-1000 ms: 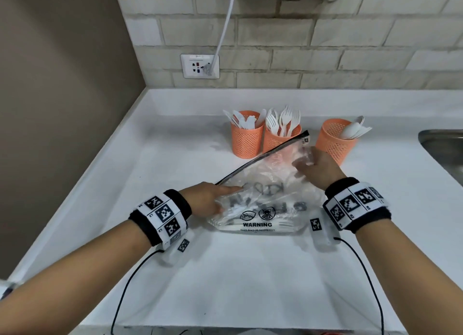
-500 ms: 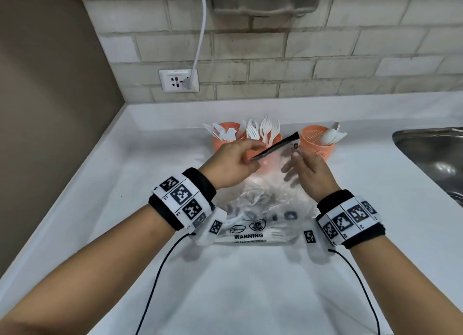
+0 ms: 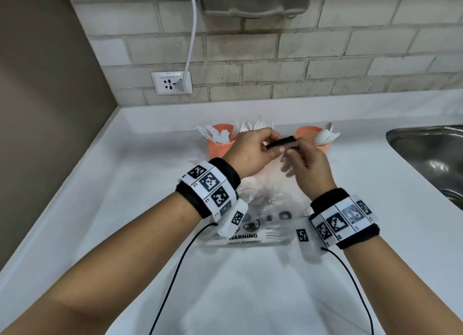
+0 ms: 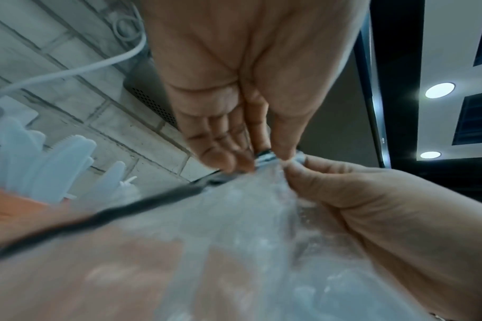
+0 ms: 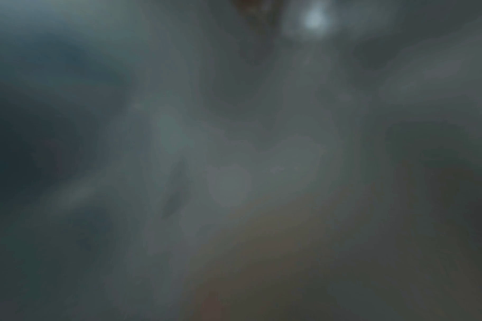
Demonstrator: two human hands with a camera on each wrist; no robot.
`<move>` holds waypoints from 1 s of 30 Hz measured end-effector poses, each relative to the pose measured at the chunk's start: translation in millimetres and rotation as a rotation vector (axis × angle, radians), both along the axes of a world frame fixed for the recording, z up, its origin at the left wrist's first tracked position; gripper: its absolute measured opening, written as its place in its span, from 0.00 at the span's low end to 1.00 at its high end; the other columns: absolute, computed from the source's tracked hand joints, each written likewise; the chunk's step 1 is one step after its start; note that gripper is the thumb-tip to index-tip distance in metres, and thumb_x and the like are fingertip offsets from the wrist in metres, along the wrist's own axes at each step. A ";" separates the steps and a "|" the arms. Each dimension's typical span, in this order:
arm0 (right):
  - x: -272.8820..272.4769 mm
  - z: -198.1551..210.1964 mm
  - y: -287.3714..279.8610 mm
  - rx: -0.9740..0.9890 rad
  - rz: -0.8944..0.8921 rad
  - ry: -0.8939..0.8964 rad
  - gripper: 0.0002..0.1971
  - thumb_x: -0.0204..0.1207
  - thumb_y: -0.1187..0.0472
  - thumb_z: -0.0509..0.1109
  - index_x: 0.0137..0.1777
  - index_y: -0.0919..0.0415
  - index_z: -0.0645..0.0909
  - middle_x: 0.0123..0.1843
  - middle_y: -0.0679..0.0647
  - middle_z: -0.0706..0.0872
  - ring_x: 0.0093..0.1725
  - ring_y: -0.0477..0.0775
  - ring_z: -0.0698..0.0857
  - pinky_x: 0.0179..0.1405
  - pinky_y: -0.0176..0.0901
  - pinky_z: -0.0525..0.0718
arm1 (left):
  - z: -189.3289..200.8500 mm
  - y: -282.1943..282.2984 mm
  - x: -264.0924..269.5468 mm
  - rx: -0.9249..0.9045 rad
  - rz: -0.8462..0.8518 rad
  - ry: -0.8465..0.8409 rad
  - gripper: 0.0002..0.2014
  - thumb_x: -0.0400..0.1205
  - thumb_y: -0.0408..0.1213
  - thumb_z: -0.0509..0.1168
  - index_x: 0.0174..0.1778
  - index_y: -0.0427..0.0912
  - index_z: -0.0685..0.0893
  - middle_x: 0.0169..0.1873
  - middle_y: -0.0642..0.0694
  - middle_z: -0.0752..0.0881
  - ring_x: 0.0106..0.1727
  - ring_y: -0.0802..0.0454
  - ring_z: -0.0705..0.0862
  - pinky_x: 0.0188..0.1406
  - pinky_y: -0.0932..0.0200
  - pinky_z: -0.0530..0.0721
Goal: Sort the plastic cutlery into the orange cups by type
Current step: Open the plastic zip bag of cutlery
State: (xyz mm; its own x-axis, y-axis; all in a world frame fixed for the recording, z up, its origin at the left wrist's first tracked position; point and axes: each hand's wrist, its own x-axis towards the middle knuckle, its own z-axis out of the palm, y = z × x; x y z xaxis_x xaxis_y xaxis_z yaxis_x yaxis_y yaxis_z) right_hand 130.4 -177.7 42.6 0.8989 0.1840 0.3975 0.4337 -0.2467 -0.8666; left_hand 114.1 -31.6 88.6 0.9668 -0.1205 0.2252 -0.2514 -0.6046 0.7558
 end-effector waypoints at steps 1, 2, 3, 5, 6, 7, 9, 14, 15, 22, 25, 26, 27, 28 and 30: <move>1.2 1.4 -2.9 0.037 -0.026 0.006 0.17 0.81 0.72 0.58 0.37 0.50 0.73 0.30 0.49 0.81 0.23 0.37 0.81 0.23 0.33 0.80 | -2.4 6.6 -1.4 0.102 0.001 0.030 0.13 0.79 0.34 0.69 0.59 0.40 0.83 0.42 0.52 0.81 0.34 0.62 0.78 0.35 0.77 0.72; 2.6 1.9 -6.4 0.070 -0.046 0.009 0.17 0.81 0.73 0.57 0.37 0.52 0.73 0.29 0.48 0.81 0.22 0.38 0.81 0.22 0.32 0.80 | -6.0 14.8 -2.5 0.210 0.001 0.077 0.16 0.79 0.36 0.69 0.62 0.41 0.82 0.48 0.50 0.81 0.43 0.58 0.78 0.43 0.74 0.72; 3.6 2.1 -9.7 0.089 -0.057 0.008 0.15 0.81 0.74 0.58 0.37 0.55 0.73 0.27 0.45 0.82 0.22 0.38 0.81 0.22 0.31 0.79 | -10.9 24.0 -2.4 0.315 0.000 0.116 0.16 0.78 0.38 0.69 0.63 0.42 0.81 0.55 0.49 0.80 0.54 0.55 0.78 0.56 0.69 0.73; 5.5 0.5 -16.1 0.077 -0.064 -0.011 0.09 0.79 0.72 0.60 0.40 0.60 0.75 0.28 0.40 0.85 0.26 0.37 0.80 0.26 0.27 0.78 | -17.4 39.8 -4.7 0.439 0.011 0.178 0.13 0.78 0.41 0.68 0.58 0.45 0.81 0.61 0.48 0.78 0.64 0.48 0.75 0.67 0.55 0.73; 5.4 0.2 -18.4 0.058 -0.066 -0.025 0.06 0.77 0.69 0.61 0.41 0.60 0.76 0.29 0.36 0.85 0.29 0.35 0.80 0.31 0.24 0.77 | -18.0 46.2 -7.8 0.440 0.022 0.206 0.09 0.78 0.41 0.68 0.53 0.44 0.81 0.54 0.49 0.79 0.60 0.47 0.77 0.62 0.56 0.76; 5.3 0.1 -20.7 0.043 -0.077 -0.036 0.05 0.75 0.66 0.61 0.41 0.59 0.77 0.31 0.34 0.85 0.32 0.34 0.80 0.35 0.23 0.75 | -17.4 52.2 -11.8 0.414 0.027 0.225 0.05 0.79 0.40 0.68 0.47 0.44 0.80 0.44 0.51 0.79 0.53 0.48 0.78 0.51 0.62 0.77; 6.3 0.5 -23.9 0.048 -0.106 -0.027 0.06 0.73 0.64 0.63 0.39 0.54 0.78 0.31 0.33 0.86 0.35 0.33 0.81 0.39 0.23 0.75 | -15.1 64.0 -20.6 0.372 0.024 0.258 0.08 0.80 0.39 0.67 0.38 0.46 0.75 0.33 0.53 0.75 0.43 0.50 0.75 0.36 0.67 0.71; 8.3 2.3 -27.4 0.010 -0.182 0.041 0.09 0.77 0.75 0.62 0.43 0.62 0.79 0.34 0.46 0.83 0.29 0.29 0.81 0.32 0.19 0.75 | -15.0 99.2 -34.4 0.442 0.065 0.325 0.05 0.80 0.41 0.67 0.42 0.44 0.79 0.40 0.46 0.82 0.43 0.48 0.79 0.44 0.57 0.73; 8.0 3.3 -28.1 0.003 -0.202 0.052 0.07 0.76 0.75 0.63 0.44 0.64 0.79 0.34 0.47 0.83 0.30 0.29 0.81 0.32 0.20 0.75 | -14.8 106.1 -36.5 0.445 0.085 0.326 0.07 0.80 0.41 0.67 0.38 0.46 0.78 0.37 0.47 0.81 0.41 0.49 0.78 0.41 0.59 0.72; -16.4 24.5 -12.0 -0.285 -0.349 -0.219 0.19 0.69 0.75 0.69 0.61 0.67 0.78 0.60 0.65 0.79 0.50 0.53 0.79 0.50 0.33 0.73 | -12.6 96.2 -45.2 0.151 0.150 0.163 0.06 0.77 0.35 0.71 0.35 0.44 0.84 0.24 0.56 0.75 0.24 0.65 0.74 0.26 0.75 0.69; -28.3 25.2 15.7 -0.463 -0.099 -0.243 0.17 0.71 0.72 0.69 0.60 0.62 0.82 0.61 0.60 0.81 0.59 0.59 0.80 0.58 0.41 0.73 | -12.1 74.4 -46.2 0.120 0.072 0.124 0.06 0.76 0.33 0.73 0.44 0.34 0.89 0.30 0.47 0.81 0.29 0.63 0.74 0.31 0.73 0.70; -30.4 22.3 25.0 -0.527 -0.012 -0.233 0.16 0.72 0.71 0.69 0.60 0.61 0.82 0.62 0.58 0.82 0.60 0.58 0.79 0.60 0.41 0.72 | -11.6 67.1 -47.2 0.108 0.037 0.112 0.06 0.75 0.32 0.73 0.45 0.34 0.89 0.33 0.44 0.84 0.32 0.60 0.77 0.35 0.71 0.74; -32.1 18.7 33.1 -0.577 0.052 -0.228 0.15 0.73 0.70 0.68 0.60 0.60 0.83 0.61 0.57 0.84 0.60 0.59 0.79 0.60 0.42 0.72 | -11.8 61.7 -47.7 0.098 0.006 0.102 0.07 0.74 0.31 0.74 0.47 0.35 0.90 0.36 0.44 0.86 0.35 0.57 0.79 0.40 0.67 0.77; -32.9 15.5 38.8 -0.600 0.088 -0.220 0.14 0.74 0.69 0.67 0.59 0.61 0.84 0.58 0.58 0.86 0.59 0.60 0.80 0.59 0.44 0.74 | -11.6 58.5 -49.0 0.083 -0.021 0.100 0.08 0.74 0.30 0.74 0.48 0.36 0.89 0.38 0.44 0.87 0.39 0.56 0.81 0.45 0.65 0.78; -32.5 14.4 42.6 -0.567 0.089 -0.180 0.11 0.75 0.69 0.66 0.55 0.63 0.86 0.51 0.60 0.89 0.50 0.60 0.83 0.50 0.44 0.76 | -12.7 61.1 -49.8 0.028 -0.019 0.113 0.10 0.74 0.31 0.74 0.51 0.38 0.89 0.42 0.46 0.87 0.43 0.56 0.82 0.50 0.63 0.80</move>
State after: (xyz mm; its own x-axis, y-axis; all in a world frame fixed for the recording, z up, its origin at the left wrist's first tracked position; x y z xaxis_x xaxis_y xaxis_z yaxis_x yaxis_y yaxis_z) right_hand 97.9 -135.1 57.0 0.7979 0.4836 0.3598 0.6018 -0.6051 -0.5212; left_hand 64.3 29.5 75.8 0.9834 -0.1437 0.1110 -0.1770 -0.6216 0.7631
